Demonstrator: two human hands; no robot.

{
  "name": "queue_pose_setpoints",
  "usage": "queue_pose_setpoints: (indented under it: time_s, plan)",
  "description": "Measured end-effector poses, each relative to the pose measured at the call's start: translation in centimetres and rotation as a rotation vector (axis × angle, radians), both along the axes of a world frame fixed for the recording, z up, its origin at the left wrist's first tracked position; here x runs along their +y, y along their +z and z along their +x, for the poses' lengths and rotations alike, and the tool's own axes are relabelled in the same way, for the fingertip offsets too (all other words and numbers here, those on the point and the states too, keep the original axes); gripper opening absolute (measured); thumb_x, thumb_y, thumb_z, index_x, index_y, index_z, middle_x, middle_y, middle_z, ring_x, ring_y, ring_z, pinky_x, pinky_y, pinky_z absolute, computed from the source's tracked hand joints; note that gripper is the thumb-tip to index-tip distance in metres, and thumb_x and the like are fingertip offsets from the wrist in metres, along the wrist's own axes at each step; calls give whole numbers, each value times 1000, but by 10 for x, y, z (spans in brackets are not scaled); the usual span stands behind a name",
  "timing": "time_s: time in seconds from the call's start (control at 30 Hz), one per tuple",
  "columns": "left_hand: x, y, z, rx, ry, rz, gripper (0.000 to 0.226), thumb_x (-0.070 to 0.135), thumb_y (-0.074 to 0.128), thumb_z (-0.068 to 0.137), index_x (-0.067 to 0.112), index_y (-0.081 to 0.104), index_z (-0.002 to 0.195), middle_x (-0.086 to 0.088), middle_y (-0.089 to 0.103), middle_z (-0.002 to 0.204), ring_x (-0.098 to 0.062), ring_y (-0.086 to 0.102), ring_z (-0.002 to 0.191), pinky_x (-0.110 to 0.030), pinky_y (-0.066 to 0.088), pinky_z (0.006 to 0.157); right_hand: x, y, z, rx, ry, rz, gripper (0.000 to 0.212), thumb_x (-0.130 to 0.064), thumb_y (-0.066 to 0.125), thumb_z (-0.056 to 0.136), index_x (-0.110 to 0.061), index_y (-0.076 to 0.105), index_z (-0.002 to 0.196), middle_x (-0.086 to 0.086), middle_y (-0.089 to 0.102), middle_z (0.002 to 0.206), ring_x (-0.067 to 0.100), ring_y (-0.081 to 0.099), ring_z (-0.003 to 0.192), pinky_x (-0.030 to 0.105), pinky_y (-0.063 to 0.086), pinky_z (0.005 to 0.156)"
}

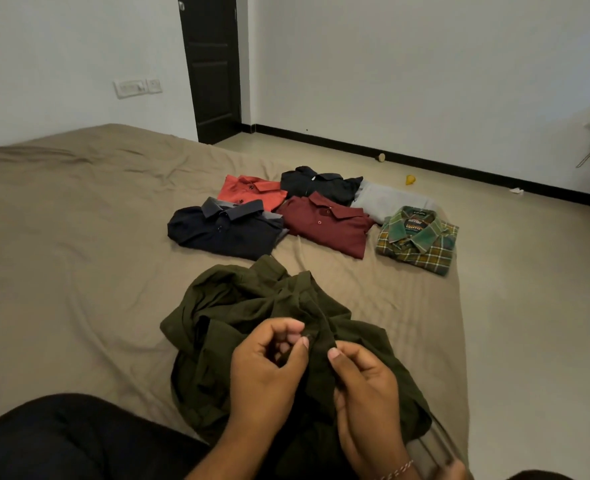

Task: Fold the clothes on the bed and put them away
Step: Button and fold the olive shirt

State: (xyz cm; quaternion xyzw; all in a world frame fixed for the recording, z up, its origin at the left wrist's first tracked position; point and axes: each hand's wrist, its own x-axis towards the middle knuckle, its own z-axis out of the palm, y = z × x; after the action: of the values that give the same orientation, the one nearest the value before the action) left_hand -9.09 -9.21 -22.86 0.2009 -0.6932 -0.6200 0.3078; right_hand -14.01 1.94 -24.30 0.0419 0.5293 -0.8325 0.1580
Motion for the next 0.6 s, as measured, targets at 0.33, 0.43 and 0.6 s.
queue_pose_setpoints:
  time_s: [0.33,0.43,0.6]
  plan:
    - [7,-10,3,58,58,-125,32,1,80,83,29,73,96,9,71,86,-18,67,82,-27,56,72,-7,-6,0,3,-44,-116,61,-26,87,58,8,68,105,35,70,108,40,70,104,55,53,103]
    - [9,-16,0,54,45,-104,32,0,81,82,27,73,98,7,71,84,-19,67,79,-32,58,71,-6,-11,-1,11,-19,-133,62,-34,96,60,3,72,104,37,67,113,45,68,110,55,54,103]
    - [10,-16,-1,75,15,-21,28,-2,80,84,21,73,99,3,72,82,-14,67,74,-29,57,68,-2,-12,-1,0,16,-156,24,2,54,97,9,66,117,34,70,114,48,67,114,56,53,103]
